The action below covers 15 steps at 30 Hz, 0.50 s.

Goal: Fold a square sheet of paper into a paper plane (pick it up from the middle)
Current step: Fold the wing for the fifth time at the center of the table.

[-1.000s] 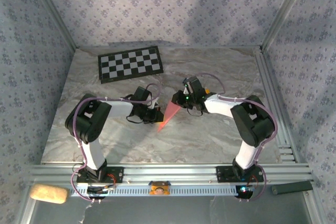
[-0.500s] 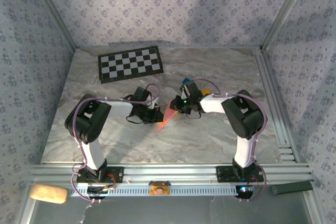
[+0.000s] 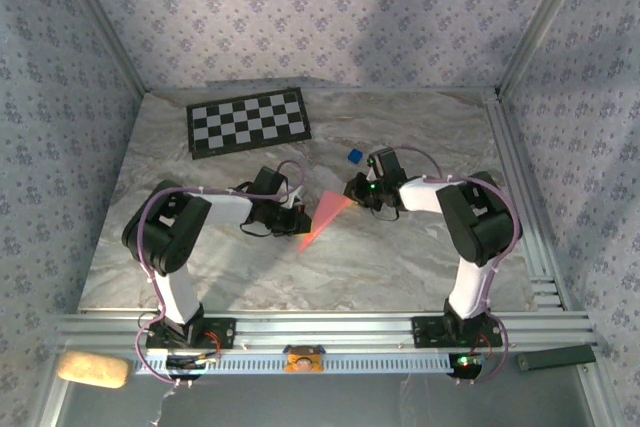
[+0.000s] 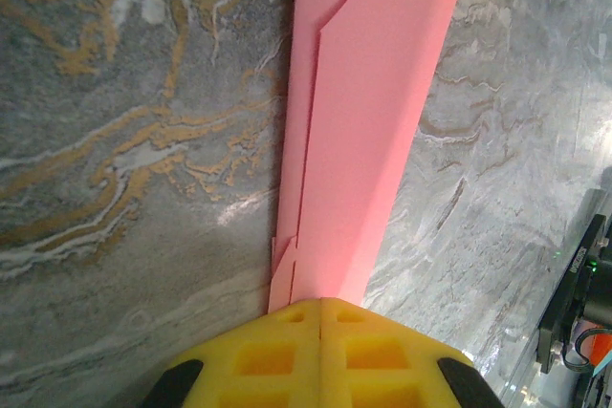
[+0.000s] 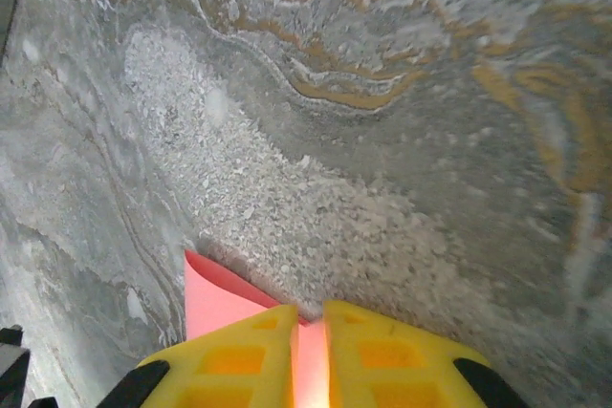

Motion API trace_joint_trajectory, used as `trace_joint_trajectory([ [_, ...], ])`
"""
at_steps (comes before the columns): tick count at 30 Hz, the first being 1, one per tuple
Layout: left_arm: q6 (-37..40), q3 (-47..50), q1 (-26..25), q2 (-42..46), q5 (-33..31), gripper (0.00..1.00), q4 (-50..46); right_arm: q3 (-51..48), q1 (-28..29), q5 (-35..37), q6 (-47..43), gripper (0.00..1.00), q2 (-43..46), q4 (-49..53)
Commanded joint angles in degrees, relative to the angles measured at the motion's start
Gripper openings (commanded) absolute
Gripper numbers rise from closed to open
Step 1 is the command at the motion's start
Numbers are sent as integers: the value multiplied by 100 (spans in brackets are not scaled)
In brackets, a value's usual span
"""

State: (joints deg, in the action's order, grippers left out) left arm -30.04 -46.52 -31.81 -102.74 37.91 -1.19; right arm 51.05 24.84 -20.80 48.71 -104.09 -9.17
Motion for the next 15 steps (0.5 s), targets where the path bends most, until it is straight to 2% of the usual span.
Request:
trace_joint_trajectory([
  [1, -10, 424, 50, -171, -572, 0, -1008, 22, 183, 120, -374, 17, 505, 60],
  [4, -28, 437, 48, -154, -564, 0, -997, -34, 403, 223, -485, 19, 620, 217],
  [9, -46, 436, 44, -141, -565, 0, -997, -59, 624, -239, -374, 19, 308, -82],
  [15, -193, 528, 38, 30, -420, 0, -791, 173, 561, -223, -320, 10, -247, 401],
])
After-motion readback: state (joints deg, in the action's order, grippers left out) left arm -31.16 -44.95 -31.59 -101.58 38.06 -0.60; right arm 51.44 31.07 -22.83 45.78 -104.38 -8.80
